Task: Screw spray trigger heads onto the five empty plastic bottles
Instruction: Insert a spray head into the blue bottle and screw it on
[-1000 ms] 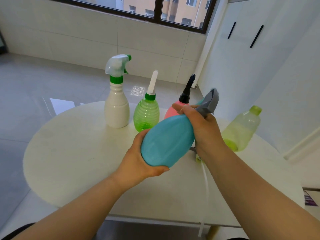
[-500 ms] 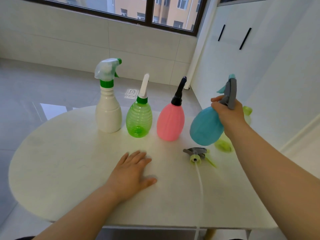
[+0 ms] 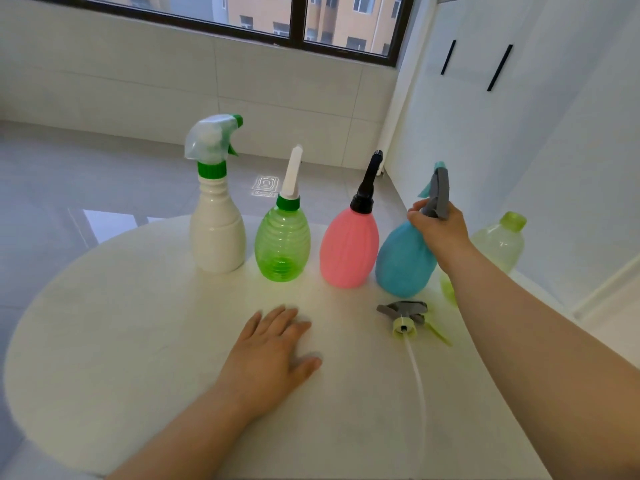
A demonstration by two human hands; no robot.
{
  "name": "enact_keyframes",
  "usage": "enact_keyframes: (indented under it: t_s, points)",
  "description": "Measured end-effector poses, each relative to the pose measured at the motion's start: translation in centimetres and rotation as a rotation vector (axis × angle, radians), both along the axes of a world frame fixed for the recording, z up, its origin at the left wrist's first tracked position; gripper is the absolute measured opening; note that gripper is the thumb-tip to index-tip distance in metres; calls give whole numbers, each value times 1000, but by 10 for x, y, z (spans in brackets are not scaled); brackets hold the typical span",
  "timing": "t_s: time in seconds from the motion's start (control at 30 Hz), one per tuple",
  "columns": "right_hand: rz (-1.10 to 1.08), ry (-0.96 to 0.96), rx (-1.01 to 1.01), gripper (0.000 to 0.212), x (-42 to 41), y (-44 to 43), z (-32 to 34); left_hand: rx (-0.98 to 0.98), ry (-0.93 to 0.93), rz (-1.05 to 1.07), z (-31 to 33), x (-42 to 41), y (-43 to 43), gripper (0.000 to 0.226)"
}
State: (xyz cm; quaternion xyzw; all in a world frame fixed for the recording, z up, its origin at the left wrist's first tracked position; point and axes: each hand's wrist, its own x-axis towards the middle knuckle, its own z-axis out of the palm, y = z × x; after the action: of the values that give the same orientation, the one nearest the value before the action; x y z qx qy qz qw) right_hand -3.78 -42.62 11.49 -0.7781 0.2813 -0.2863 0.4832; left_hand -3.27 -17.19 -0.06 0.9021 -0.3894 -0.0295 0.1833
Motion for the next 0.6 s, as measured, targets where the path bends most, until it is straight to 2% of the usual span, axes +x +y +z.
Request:
enact_keyframes:
  t_s: [0.1, 0.4, 0.47, 0.6]
  points:
    - [1, 53, -85, 29, 0, -5, -4, 2, -8, 3, -1, 0, -1, 56]
    - [1, 41, -110, 57, -25, -9, -5, 3, 6, -4, 1, -1, -1, 56]
    - [-89, 11, -108, 56, -43, -7, -6, 4, 3, -6, 1, 0, 0, 56]
    - [-219, -101, -141, 33, -79, 18, -16, -1, 11, -2, 2, -1, -1, 55]
